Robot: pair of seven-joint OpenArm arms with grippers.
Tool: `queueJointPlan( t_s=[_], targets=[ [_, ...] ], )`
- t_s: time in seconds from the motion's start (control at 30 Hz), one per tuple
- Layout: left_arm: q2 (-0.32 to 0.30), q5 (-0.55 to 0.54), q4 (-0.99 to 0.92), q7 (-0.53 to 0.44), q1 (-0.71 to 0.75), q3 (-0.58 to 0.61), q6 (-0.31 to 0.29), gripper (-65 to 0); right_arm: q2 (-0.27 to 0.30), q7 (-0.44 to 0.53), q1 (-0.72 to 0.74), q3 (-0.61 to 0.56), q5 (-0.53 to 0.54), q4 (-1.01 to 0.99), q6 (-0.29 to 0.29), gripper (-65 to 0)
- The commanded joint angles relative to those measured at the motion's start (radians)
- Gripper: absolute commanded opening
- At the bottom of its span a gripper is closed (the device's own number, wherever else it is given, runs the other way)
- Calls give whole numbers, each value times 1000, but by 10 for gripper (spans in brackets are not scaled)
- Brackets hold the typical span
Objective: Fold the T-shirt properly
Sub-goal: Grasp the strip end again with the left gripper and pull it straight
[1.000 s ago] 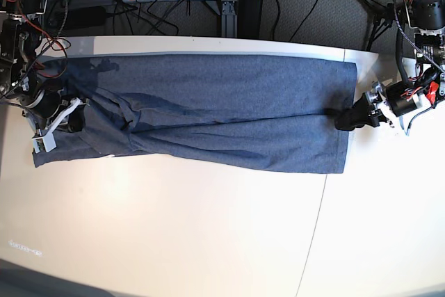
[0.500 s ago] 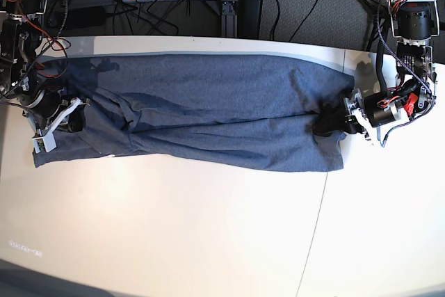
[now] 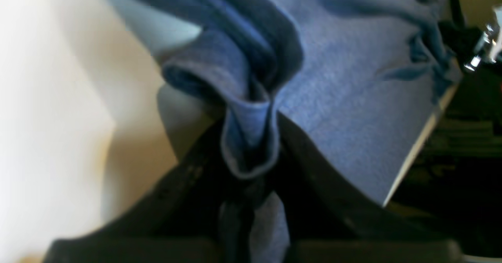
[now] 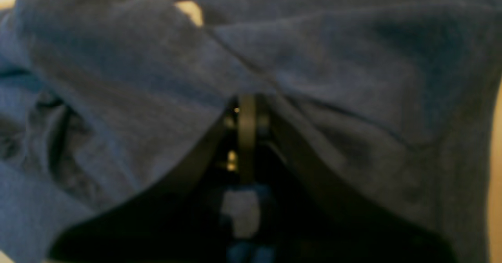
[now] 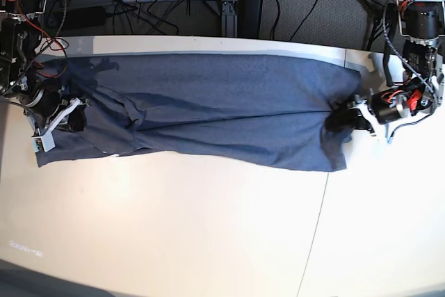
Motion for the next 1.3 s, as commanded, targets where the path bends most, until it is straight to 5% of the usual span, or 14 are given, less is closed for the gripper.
queueJointPlan(
  t_s=[0.0,0.07,0.13,0.47,0.93,1.27],
  targets=[
    [-29,86,-2,34,-6,-5,36,-650,19,16,15,7,37,13,11,-505],
    [-39,87,-2,33,-10,-5,36,-650,19,19,30,8,58,13,11,-326],
    [-45,87,-2,33,-19,-5,36,-650,20,19,56,8,78,18,11,-277],
    [-55,144,-2,26,-24,-5,36,-650,23,-39,127,42,100,137,12,-277],
    [-207,236,9,37,-58,-6,36,-650,25,-49,124,42,48,137,11,-279],
    [-244,251,317,103,-62,-6,36,-650,11,-46,98,42,43,135,11,-279]
  ],
)
